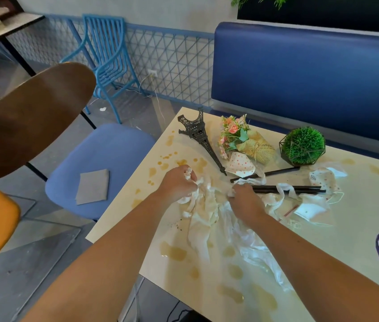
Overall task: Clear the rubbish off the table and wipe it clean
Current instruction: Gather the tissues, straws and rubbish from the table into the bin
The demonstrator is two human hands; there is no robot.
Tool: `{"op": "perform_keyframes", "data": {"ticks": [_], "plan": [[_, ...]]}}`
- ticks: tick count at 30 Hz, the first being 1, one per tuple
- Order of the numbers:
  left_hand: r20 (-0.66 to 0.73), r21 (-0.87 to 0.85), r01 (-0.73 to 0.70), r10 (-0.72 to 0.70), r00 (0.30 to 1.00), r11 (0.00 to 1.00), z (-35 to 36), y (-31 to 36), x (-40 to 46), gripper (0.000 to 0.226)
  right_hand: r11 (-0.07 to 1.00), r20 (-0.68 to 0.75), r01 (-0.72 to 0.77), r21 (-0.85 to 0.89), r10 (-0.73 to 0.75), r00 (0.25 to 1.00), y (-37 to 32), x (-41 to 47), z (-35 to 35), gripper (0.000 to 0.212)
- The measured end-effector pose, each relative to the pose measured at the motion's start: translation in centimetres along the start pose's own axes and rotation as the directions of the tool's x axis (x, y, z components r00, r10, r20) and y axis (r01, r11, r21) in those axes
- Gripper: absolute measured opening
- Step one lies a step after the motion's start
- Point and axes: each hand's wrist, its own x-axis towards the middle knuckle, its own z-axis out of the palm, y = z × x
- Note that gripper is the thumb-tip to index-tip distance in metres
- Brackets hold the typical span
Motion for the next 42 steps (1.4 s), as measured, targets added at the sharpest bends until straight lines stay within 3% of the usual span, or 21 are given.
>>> {"op": "perform_keyframes", "data": {"ticks": [4, 9, 11, 14, 16, 19, 20, 22, 25, 28, 31, 34, 39, 41, 42], "plan": [[-0.001, -0.083, 0.023, -0.023, 1.0, 0.996, 0.0, 0.4, 0.2, 0.012, 0.893, -0.024, -0.106, 0.438, 0.13, 0.991, -1.4, -0.2, -2.1, 0.021], [0.042, -0.148, 0.012, -0.006, 0.999, 0.989, 1.1, 2.0, 0.3, 0.024, 0.751, 0.02, -0.176, 0.637, 0.212, 0.977, -1.1, -0.1, -4.6, 0.025], [0.072, -0.156, 0.017, -0.006, 0.997, 0.988, 2.1, 3.2, 0.3, 0.019, 0.617, 0.068, -0.216, 0.757, 0.255, 0.965, -0.6, -0.4, -5.6, 0.027], [0.145, -0.161, 0.01, 0.013, 0.989, 0.987, 3.9, 4.9, 0.1, 0.026, 0.298, 0.236, -0.308, 0.903, 0.254, 0.938, 0.4, -1.4, -6.9, 0.045], [0.231, -0.105, -0.058, 0.081, 0.97, 0.993, 5.6, 6.3, -0.3, 0.032, 0.211, 0.215, -0.293, 0.932, 0.328, 0.92, 1.8, -2.3, -8.0, 0.053], [0.428, -0.002, -0.128, 0.116, 0.896, 0.992, 8.1, 8.5, -1.4, 0.051, 0.079, 0.145, -0.191, 0.978, 0.393, 0.908, 4.2, -3.8, -9.5, 0.021], [0.484, 0.018, -0.144, 0.118, 0.867, 0.989, 9.1, 9.3, -2.0, 0.057, 0.057, 0.121, -0.155, 0.986, 0.391, 0.912, 5.1, -4.4, -9.9, 0.016], [0.551, 0.049, -0.23, 0.166, 0.818, 0.972, 11.3, 11.2, -3.9, 0.047, 0.071, 0.045, -0.08, 0.994, 0.397, 0.917, 7.3, -6.3, -11.2, 0.019], [0.564, 0.088, -0.333, 0.229, 0.794, 0.939, 14.8, 13.7, -6.5, 0.04, 0.078, -0.051, 0.022, 0.997, 0.389, 0.92, 10.2, -9.4, -13.0, 0.015], [0.605, 0.06, -0.343, 0.239, 0.759, 0.937, 19.2, 16.4, -9.5, 0.038, 0.052, -0.105, 0.091, 0.994, 0.429, 0.897, 13.9, -13.1, -15.1, 0.027], [0.633, 0.065, -0.396, 0.269, 0.726, 0.916, 23.1, 18.2, -12.0, 0.031, -0.062, -0.104, 0.146, 0.987, 0.436, 0.894, 17.5, -16.5, -16.7, 0.034], [0.636, 0.088, -0.451, 0.299, 0.712, 0.888, 27.5, 20.1, -15.0, 0.033, -0.172, -0.122, 0.222, 0.96, 0.459, 0.88, 21.2, -20.3, -18.1, 0.026], [0.69, -0.02, -0.425, 0.321, 0.649, 0.905, 34.8, 23.2, -20.8, 0.018, 0.094, -0.225, 0.213, 0.973, 0.609, 0.76, 28.6, -26.8, -19.2, 0.013], [0.709, -0.044, -0.426, 0.329, 0.624, 0.904, 37.7, 23.9, -22.8, 0.019, 0.087, -0.213, 0.208, 0.974, 0.663, 0.718, 31.6, -29.4, -19.4, 0.015], [0.714, -0.059, -0.421, 0.333, 0.617, 0.905, 39.0, 24.3, -23.7, 0.018, 0.026, -0.178, 0.22, 0.975, 0.679, 0.712, 33.0, -30.7, -19.5, 0.021]]}}
